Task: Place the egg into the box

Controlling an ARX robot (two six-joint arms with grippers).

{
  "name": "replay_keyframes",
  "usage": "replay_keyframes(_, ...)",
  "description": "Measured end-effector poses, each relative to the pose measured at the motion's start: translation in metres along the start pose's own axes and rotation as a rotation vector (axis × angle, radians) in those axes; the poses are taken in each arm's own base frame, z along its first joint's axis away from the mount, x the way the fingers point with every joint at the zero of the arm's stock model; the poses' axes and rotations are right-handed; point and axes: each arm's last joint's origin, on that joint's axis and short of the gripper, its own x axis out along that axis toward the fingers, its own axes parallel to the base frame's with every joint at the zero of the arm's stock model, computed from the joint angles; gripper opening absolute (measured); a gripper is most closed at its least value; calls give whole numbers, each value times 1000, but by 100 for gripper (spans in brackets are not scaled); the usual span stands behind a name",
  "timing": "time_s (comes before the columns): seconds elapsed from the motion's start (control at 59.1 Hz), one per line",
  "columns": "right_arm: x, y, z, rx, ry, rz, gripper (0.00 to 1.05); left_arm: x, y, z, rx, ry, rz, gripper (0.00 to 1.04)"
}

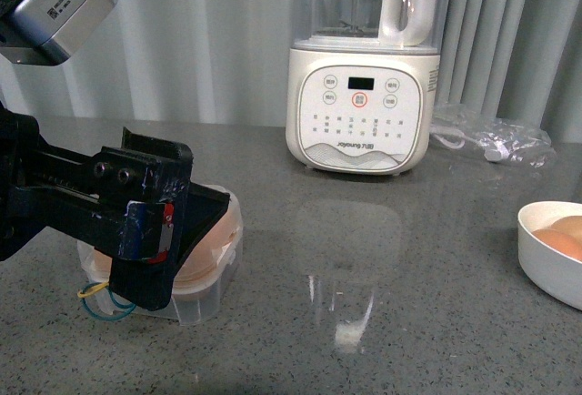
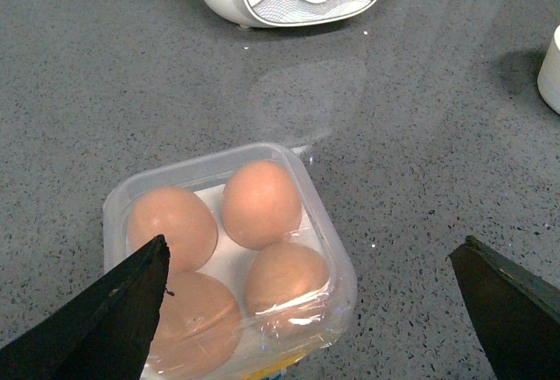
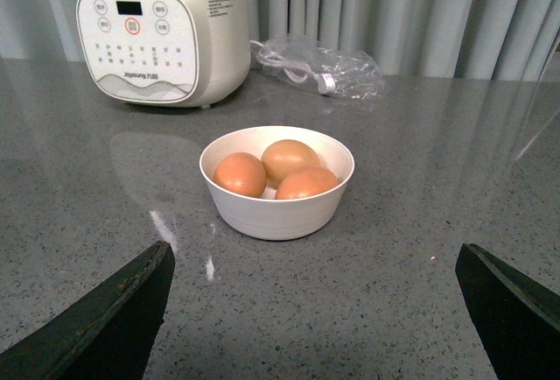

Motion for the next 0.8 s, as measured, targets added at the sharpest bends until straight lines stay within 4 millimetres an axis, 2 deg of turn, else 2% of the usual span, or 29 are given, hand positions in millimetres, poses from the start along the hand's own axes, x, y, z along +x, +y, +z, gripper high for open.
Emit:
replay_keyframes(0.237,0,0,0,0,0,0,98,-6,3,7,-13,-27,0,98)
replay_keyframes(0.406,0,0,0,0,0,0,98,-21,14,33,-75,-134,34,98)
replay_keyframes(0.541,0,0,0,0,0,0,98,-52,32,57,-123,-224,171,98)
replay_keyframes(0.677,0,0,0,0,0,0,98,-84,43,58,-121,-229,275,98)
replay_keyframes(0.795,0,0,0,0,0,0,98,-119,44,45,-83,-206,361,98)
